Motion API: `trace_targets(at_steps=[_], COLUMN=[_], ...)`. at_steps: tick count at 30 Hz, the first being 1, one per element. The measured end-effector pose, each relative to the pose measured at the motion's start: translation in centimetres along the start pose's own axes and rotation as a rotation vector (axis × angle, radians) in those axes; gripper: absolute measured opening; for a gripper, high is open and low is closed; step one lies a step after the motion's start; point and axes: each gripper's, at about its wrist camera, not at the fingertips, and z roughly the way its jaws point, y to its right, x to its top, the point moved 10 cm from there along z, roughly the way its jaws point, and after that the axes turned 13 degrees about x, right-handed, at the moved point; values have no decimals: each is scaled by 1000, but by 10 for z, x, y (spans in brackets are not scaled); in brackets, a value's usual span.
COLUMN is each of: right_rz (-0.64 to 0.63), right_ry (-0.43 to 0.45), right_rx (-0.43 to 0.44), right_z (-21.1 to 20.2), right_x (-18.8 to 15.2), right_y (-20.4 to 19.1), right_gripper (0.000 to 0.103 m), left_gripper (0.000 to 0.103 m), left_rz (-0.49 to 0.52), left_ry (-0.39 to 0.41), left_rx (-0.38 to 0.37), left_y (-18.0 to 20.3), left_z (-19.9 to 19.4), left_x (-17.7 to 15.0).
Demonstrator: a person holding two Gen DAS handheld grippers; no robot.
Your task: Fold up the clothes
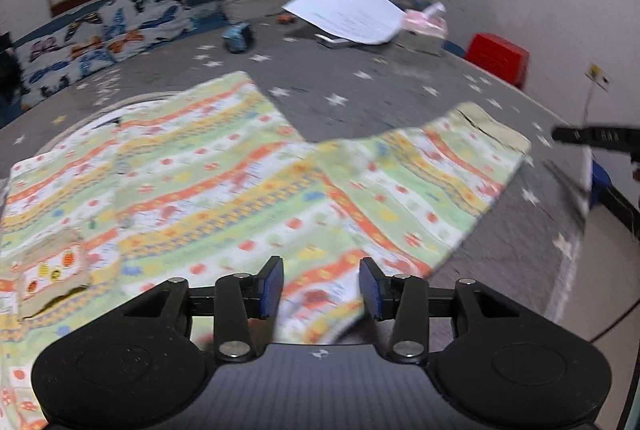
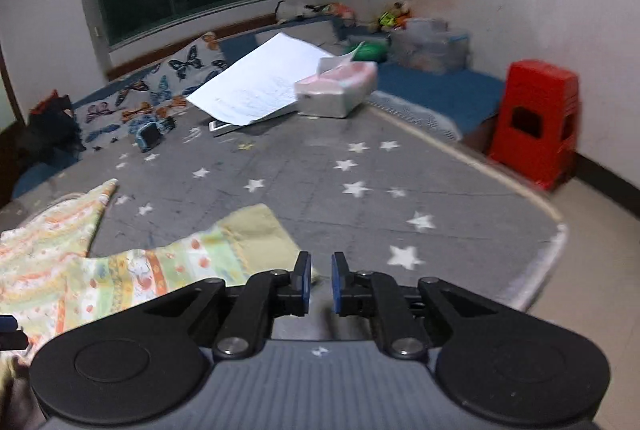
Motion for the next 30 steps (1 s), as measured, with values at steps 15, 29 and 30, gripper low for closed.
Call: trace_targets(at_steps=[15, 29, 30], right_rz=[-161, -248, -263], right_ry=[-161, -162, -156], right_rx=[81, 29, 47], right_z=[85, 116, 111], right_x=[-6, 20, 19], right_y=[-74, -87, -94], right_gripper=[27, 37, 38], left_gripper=[58, 85, 86], left_rz=[-40, -88, -91], left_ry=[-6, 21, 16], left_rx=[43, 193, 208], left_y=[-16, -76, -82], left_z=[-13, -26, -26], left_x=[0, 0, -1])
